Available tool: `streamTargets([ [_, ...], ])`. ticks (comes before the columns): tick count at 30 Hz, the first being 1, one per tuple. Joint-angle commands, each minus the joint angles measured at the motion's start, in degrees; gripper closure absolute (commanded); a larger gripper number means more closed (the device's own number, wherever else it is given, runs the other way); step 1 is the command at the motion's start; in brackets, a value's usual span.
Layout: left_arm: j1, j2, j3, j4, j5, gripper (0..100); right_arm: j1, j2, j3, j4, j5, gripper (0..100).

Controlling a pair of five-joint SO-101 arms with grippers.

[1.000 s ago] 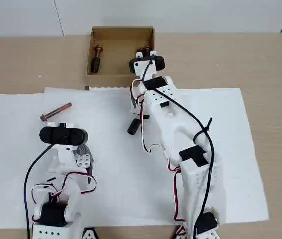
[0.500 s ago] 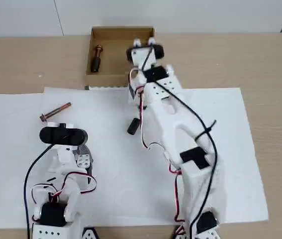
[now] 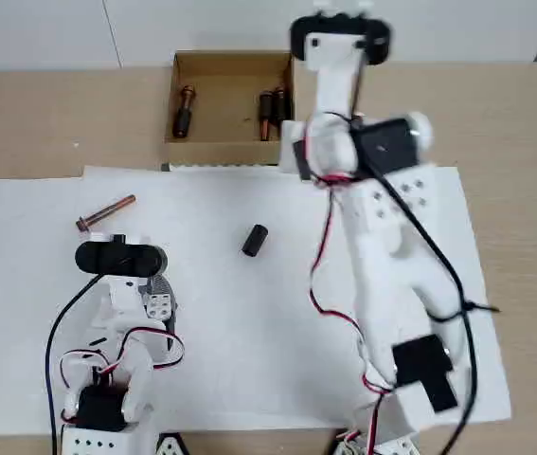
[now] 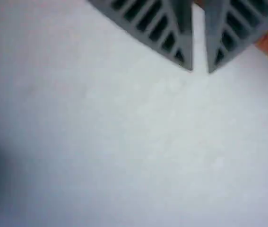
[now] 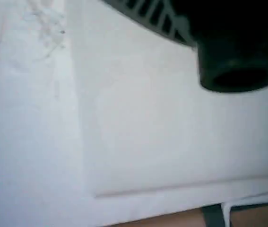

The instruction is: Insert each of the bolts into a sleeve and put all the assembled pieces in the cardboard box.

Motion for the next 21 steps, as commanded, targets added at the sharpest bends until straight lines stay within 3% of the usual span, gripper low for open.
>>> streamTargets([
  [1,-0.1,-0.5,-0.2,0.2,-0.2,99,2.3,-7.1,-2.5,1.8,-0.3,99.5],
  [6,-0.3,-0.5,-0.2,0.4,0.1,99,3.3,-15.4,1.1,2.2,-0.3,99.5],
  [11,-0.3,-0.5,-0.9,0.8,0.1,99,4.0,-29.2,18.5,1.9,-0.5,99.5],
  [21,-0.3,-0.4,-11.9,1.0,-0.1,99,12.3,-52.4,50.2,1.5,0.3,99.5],
])
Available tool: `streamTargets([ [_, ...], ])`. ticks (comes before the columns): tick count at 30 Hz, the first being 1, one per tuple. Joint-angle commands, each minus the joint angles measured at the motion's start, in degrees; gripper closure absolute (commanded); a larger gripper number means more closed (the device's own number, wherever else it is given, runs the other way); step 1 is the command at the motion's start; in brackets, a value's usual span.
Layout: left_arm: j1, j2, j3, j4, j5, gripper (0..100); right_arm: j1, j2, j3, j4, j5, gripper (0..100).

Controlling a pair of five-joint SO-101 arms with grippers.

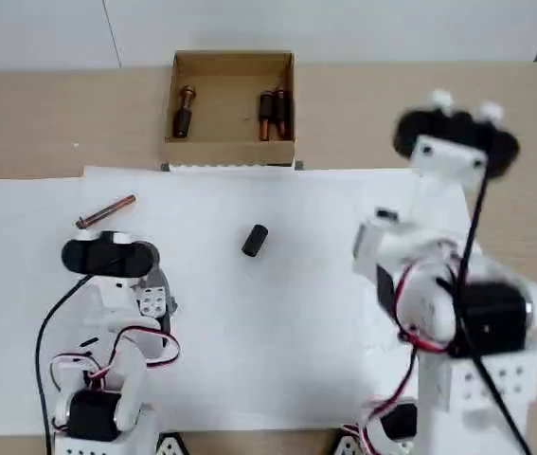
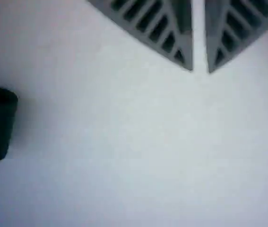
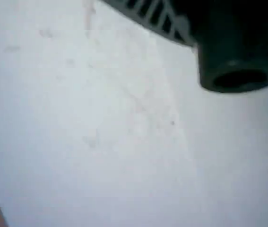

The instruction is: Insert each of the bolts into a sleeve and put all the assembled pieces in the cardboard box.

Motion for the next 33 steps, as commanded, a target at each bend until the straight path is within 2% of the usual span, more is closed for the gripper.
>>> streamTargets([
  [1,-0.3,-0.3,-4.9,0.4,-0.2,99,2.3,-7.3,7.8,0.5,0.9,99.5],
  [10,-0.3,0.2,-9.5,0.4,-0.2,99,4.4,-18.3,20.2,-1.5,2.5,99.5],
  [13,-0.3,4.7,-13.0,0.4,0.0,99,4.4,-20.4,22.4,-1.5,2.5,99.5],
  [20,-0.4,27.1,-28.5,0.5,-0.1,99,4.4,-22.5,24.0,-1.9,2.3,99.5],
  [24,-5.1,41.3,-39.0,0.6,0.0,99,4.4,-22.5,24.1,-1.8,2.2,99.5],
  [28,-10.5,54.9,-50.5,5.0,0.4,99,6.8,-22.5,24.2,-1.5,2.2,99.5],
  [33,-15.8,70.3,-63.6,10.5,11.1,99,12.4,-22.5,24.3,-1.4,2.2,99.5],
])
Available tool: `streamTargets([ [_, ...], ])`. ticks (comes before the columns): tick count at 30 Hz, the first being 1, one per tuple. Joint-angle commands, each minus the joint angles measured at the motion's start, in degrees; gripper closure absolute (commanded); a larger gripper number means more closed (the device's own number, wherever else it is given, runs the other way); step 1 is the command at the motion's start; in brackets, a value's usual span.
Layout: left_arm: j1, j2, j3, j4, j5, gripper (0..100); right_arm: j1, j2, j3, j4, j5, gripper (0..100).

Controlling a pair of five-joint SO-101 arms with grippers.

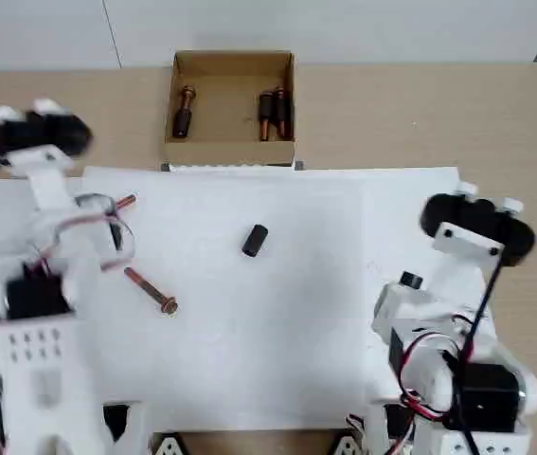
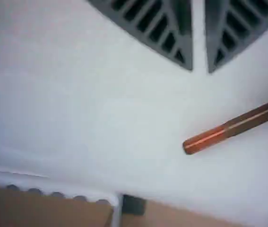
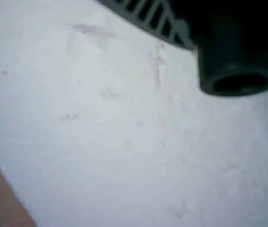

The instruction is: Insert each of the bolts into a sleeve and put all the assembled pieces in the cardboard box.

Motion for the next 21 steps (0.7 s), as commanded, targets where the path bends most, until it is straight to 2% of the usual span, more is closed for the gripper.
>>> streamTargets([
  [1,-2.7,10.5,-10.8,3.4,7.4,99,2.8,-0.5,-0.2,-0.4,0.0,99.5],
  [10,-3.0,30.9,-24.0,7.1,26.8,99,2.9,-0.5,-0.2,-0.3,0.0,99.5],
  [21,-2.9,44.4,-31.5,7.1,44.7,99,3.0,-0.6,3.8,0.3,-3.8,99.5],
])
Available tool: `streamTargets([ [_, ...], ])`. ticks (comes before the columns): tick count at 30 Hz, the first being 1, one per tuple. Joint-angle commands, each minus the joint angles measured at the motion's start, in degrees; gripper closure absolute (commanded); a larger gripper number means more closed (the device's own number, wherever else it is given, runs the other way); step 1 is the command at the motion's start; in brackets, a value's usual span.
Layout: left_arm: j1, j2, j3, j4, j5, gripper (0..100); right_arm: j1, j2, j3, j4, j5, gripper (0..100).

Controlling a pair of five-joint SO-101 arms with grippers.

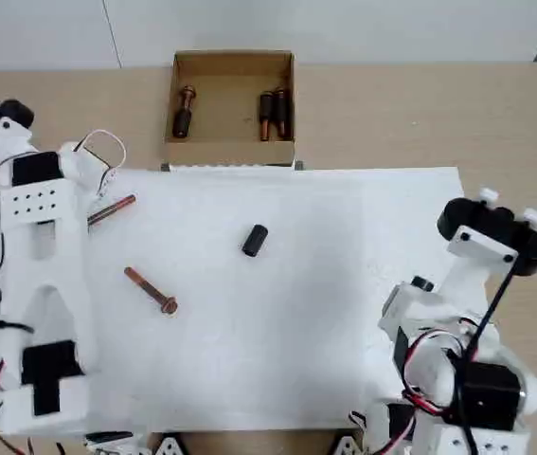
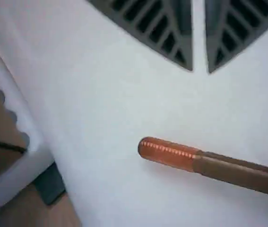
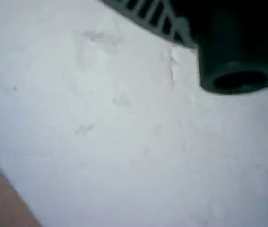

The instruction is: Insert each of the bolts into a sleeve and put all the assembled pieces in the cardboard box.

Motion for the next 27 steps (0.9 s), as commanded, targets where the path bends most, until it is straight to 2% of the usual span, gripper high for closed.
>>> streamTargets([
  [1,-0.1,1.3,-3.7,0.4,4.5,99,0.4,-0.1,1.0,0.5,-2.5,99.5],
  [19,-0.1,14.9,-12.2,0.4,19.2,99,0.4,-0.1,1.1,0.0,-3.6,99.5],
  [24,-0.2,18.8,-15.0,0.4,20.4,99,0.4,-0.1,1.1,0.0,-3.6,99.5],
  [27,-0.2,19.3,-15.3,0.4,21.3,93,0.5,-0.1,1.1,0.1,-3.6,99.5],
])
